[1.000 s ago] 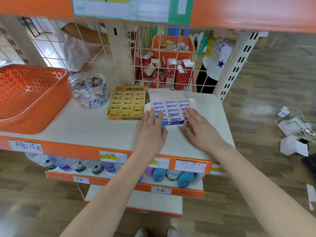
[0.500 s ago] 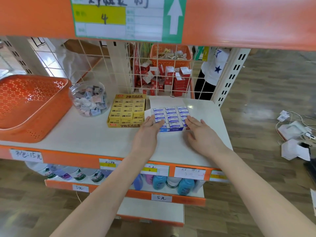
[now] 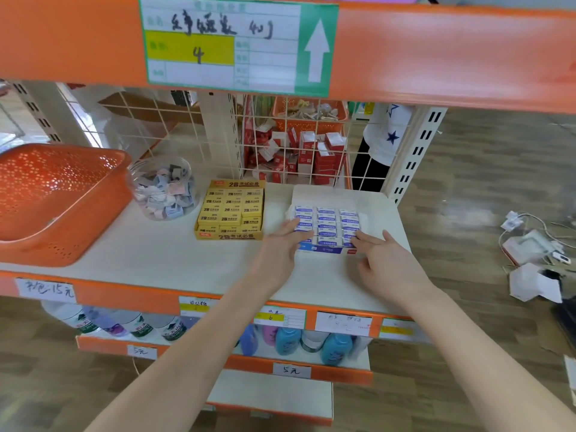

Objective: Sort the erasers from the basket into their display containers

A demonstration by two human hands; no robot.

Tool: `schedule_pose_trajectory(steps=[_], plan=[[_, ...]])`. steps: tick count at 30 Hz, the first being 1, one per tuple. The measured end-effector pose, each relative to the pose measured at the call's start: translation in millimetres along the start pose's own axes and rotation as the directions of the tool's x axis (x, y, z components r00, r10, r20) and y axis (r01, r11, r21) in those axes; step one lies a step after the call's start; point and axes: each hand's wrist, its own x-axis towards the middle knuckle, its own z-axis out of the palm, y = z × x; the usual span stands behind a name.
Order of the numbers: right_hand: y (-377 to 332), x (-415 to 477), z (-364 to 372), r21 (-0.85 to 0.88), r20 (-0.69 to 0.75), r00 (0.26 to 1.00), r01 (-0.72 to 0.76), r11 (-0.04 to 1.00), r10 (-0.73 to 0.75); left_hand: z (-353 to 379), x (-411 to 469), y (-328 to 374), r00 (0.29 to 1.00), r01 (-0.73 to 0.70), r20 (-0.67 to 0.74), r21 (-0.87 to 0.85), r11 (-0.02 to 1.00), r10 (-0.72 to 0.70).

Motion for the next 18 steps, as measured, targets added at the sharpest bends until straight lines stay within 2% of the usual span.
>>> schedule_pose_trajectory(steps=[9, 13, 16, 18], plan=[[28.1, -9.2, 9.5, 0.181, -0.108, 0.983, -0.125, 0.976, 0.146, 24.4, 7.4, 21.6, 0.999, -0.033, 0.034, -0.004, 0.999, 0.033], [40.2, -4.0, 9.9, 0.390, -0.234, 0.933, -0.166, 0.906, 0.272, 32.3, 10.7, 31.8, 0.998, -0.056, 0.033, 0.027, 0.998, 0.055], [49.4, 0.4, 19.9, 0.446, -0.224, 0.955, -0.076, 0.892, 0.194, 26.7, 9.7, 40.2, 0.997, -0.078, -0.002, 0.062, 0.995, 0.078], [54.9, 2.9, 21.2, 0.466, -0.160, 0.976, -0.057, 0.883, 0.148, 17.0, 15.6, 42.7, 0.995, -0.092, 0.046, 0.066, 0.994, 0.090]])
